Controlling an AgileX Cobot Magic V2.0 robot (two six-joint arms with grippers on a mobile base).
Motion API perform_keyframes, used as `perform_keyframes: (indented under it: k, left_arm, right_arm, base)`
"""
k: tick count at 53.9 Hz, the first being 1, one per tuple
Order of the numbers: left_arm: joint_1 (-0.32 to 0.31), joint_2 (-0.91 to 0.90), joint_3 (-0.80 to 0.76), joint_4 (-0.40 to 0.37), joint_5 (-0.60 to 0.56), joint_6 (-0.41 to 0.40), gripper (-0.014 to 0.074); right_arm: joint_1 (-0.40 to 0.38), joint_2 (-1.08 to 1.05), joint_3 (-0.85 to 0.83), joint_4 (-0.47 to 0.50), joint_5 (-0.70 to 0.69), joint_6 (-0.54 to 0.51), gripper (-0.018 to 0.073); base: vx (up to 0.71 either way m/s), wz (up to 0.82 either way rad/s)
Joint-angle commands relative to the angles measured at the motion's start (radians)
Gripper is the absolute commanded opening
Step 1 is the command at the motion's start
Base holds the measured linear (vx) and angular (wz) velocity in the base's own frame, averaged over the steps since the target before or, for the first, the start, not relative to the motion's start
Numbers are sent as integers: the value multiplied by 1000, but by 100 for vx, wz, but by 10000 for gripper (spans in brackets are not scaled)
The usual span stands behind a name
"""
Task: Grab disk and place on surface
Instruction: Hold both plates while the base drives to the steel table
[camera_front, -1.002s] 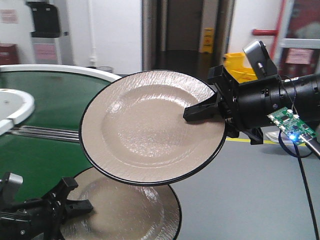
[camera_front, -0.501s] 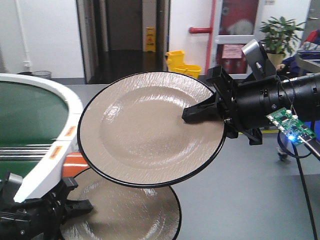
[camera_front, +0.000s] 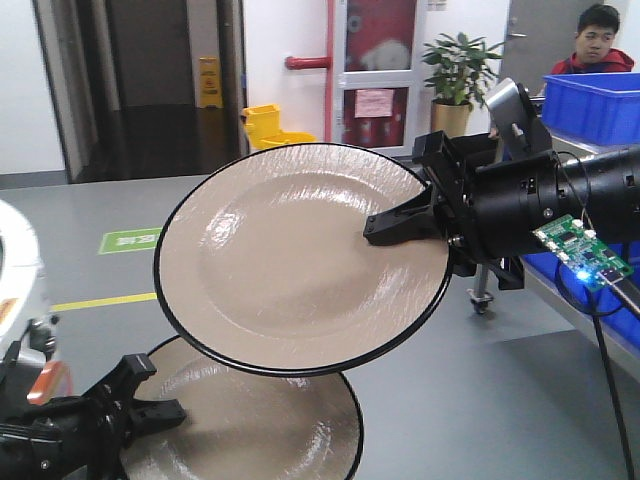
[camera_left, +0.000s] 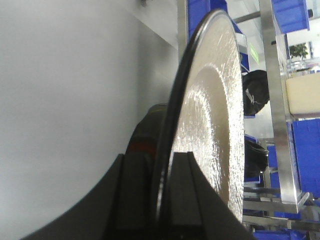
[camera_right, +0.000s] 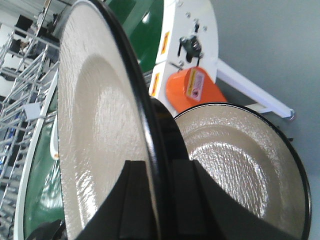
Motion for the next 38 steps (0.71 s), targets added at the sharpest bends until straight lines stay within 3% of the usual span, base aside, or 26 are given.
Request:
perform_keyframes:
  k: [1, 38]
  left_arm:
    - [-4, -33, -31, -61, 36, -13, 1]
    - [-4, -33, -31, -60, 36, -13, 1]
  right_arm:
    - [-1, -42, -42, 119, -64, 3, -8]
    - [-1, -42, -42, 119, -65, 3, -8]
  base:
    - [22, -30]
    - [31, -22]
